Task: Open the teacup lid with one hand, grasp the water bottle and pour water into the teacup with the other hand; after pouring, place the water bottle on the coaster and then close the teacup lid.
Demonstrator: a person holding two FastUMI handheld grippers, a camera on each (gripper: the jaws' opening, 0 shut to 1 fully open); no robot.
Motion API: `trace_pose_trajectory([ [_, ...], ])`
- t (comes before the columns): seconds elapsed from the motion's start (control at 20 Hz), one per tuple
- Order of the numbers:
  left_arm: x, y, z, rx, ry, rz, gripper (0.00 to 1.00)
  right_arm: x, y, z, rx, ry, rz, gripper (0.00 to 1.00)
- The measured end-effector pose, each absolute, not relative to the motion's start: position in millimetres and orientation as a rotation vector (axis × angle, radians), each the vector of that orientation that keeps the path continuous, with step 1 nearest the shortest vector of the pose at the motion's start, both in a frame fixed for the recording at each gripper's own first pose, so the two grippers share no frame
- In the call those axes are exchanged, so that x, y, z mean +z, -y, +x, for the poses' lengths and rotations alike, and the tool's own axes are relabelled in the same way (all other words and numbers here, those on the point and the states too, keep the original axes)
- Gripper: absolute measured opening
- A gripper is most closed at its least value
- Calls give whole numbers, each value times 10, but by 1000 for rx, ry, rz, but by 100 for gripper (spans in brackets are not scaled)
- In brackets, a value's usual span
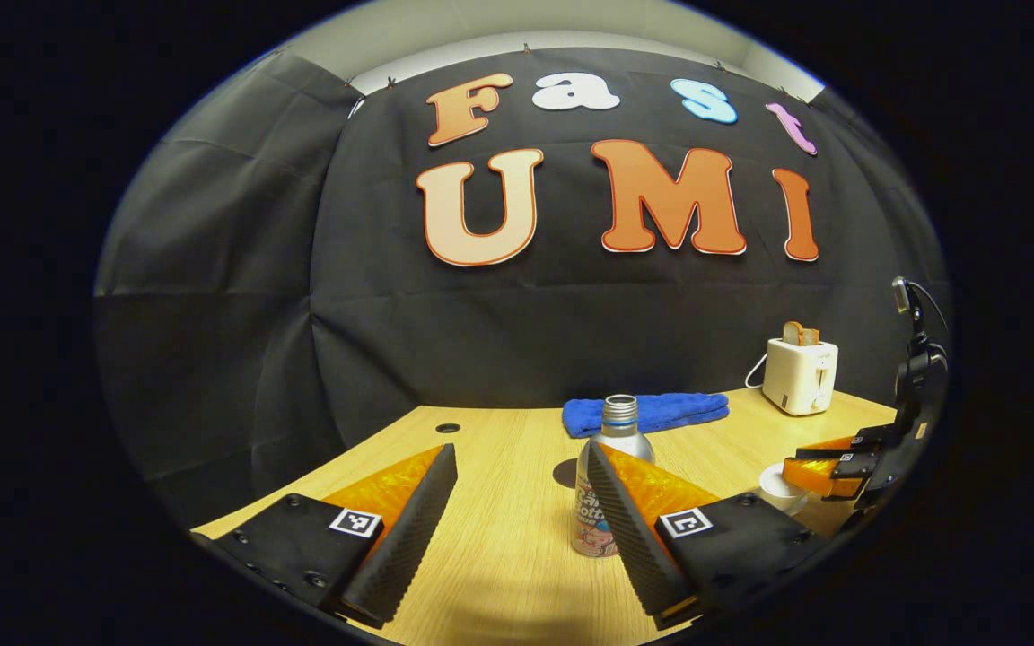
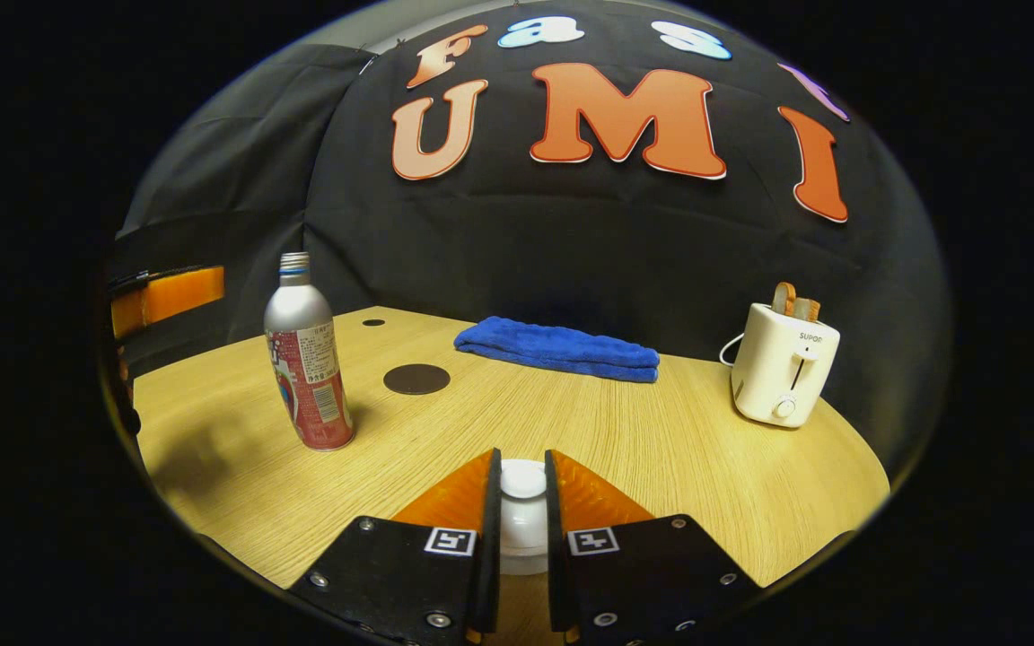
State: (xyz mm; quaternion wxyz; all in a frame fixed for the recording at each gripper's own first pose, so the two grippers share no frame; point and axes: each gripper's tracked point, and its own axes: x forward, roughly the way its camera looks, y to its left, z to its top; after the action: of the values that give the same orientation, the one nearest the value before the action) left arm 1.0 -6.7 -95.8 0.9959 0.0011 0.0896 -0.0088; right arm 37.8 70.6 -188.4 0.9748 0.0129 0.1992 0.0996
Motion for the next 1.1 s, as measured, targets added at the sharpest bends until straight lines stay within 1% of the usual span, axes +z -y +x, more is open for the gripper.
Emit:
trace_pose_trajectory([
  [0.05, -991, 58, 14, -17, -183, 0, 94, -1879, -709, 366, 204, -403, 29, 23],
  [0.1, -1003, 64, 27, -17, -186, -1, 97, -1875, -697, 351, 205, -402, 34, 23],
  [0.15, -1018, 68, 31, -19, -186, -1, 94, -1868, -674, 359, 195, -398, 42, 23],
  [0.25, -1057, 94, 57, -25, -193, -2, 99, -1857, -682, 350, 200, -396, 58, 21],
  [0.3, -1075, 109, 70, -28, -199, -4, 99, -1868, -661, 351, 194, -398, 61, 21],
  [0.35, -1082, 123, 69, -31, -198, -6, 97, -1860, -653, 355, 192, -396, 62, 21],
  [0.4, -1084, 139, 79, -34, -199, -7, 97, -1841, -654, 349, 194, -391, 62, 17],
  [0.45, -1087, 146, 78, -36, -199, -8, 97, -1815, -628, 354, 185, -383, 60, 21],
  [0.6, -1105, 192, 104, -48, -196, -9, 97, -1698, -613, 357, 194, -349, 59, 21],
  [1.1, -1461, 617, 223, -154, -258, -51, 97, -1353, -281, 316, 135, -276, 65, 20],
])
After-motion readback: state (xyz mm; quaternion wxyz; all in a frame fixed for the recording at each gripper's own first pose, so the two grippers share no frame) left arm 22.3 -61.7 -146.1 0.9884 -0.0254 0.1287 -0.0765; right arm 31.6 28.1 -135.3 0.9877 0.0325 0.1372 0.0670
